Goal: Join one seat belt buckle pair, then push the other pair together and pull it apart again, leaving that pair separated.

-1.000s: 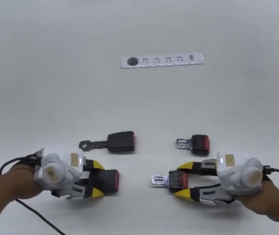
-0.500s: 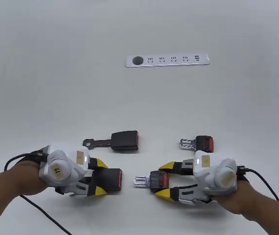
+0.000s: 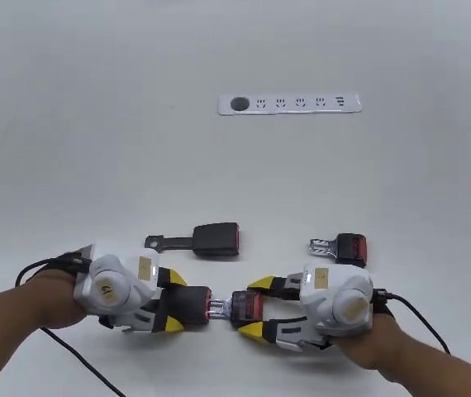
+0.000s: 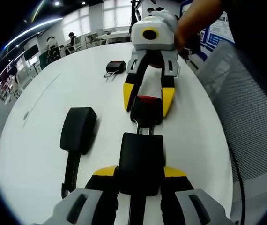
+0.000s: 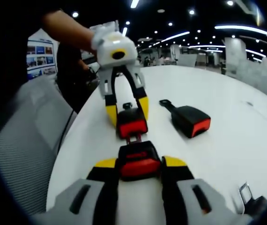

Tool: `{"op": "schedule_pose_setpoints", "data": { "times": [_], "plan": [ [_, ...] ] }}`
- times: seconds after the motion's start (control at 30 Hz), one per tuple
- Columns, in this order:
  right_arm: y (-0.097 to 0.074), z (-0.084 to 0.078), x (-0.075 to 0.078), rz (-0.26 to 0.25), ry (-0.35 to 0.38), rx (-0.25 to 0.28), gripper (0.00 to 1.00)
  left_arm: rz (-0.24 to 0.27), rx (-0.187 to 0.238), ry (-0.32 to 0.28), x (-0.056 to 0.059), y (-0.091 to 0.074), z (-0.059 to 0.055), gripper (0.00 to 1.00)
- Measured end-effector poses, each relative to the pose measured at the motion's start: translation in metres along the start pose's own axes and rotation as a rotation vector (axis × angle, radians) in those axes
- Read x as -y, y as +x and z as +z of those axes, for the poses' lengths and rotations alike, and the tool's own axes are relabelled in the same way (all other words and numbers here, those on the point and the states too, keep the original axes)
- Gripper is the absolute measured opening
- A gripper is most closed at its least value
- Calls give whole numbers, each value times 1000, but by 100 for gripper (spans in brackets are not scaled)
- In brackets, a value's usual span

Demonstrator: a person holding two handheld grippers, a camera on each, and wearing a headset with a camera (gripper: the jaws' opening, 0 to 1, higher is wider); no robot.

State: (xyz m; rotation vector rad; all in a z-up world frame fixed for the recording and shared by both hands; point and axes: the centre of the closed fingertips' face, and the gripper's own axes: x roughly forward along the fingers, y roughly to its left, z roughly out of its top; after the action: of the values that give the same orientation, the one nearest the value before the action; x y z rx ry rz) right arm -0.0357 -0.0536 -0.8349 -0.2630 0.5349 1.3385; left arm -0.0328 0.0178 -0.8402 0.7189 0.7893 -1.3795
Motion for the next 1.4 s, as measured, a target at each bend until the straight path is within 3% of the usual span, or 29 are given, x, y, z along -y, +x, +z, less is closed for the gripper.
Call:
{"op": "schedule_pose_setpoints", "data": {
  "times": [0.5,0.63,0.67,0.73,1.23,1.4],
  "plan": [
    [11,5,-2,17,-11,-40,35,-23,-34,63,2,2,0,35],
    [24,14,-7,6,7,-51,35,-35,-63,71,3,3,-2,35],
    [22,10,-5,18,-25,-79,35,-35,-53,78,2,4,-1,35],
    [22,11,-5,21,-2,-58,34,-34,-45,73,3,4,-2,35],
    [22,10,-3,6,-24,-84,35,-28,-28,56,3,4,1,35],
    [21,9,-4,11,-44,-86,35,-25,20,35,2,3,-1,35]
  ]
}}
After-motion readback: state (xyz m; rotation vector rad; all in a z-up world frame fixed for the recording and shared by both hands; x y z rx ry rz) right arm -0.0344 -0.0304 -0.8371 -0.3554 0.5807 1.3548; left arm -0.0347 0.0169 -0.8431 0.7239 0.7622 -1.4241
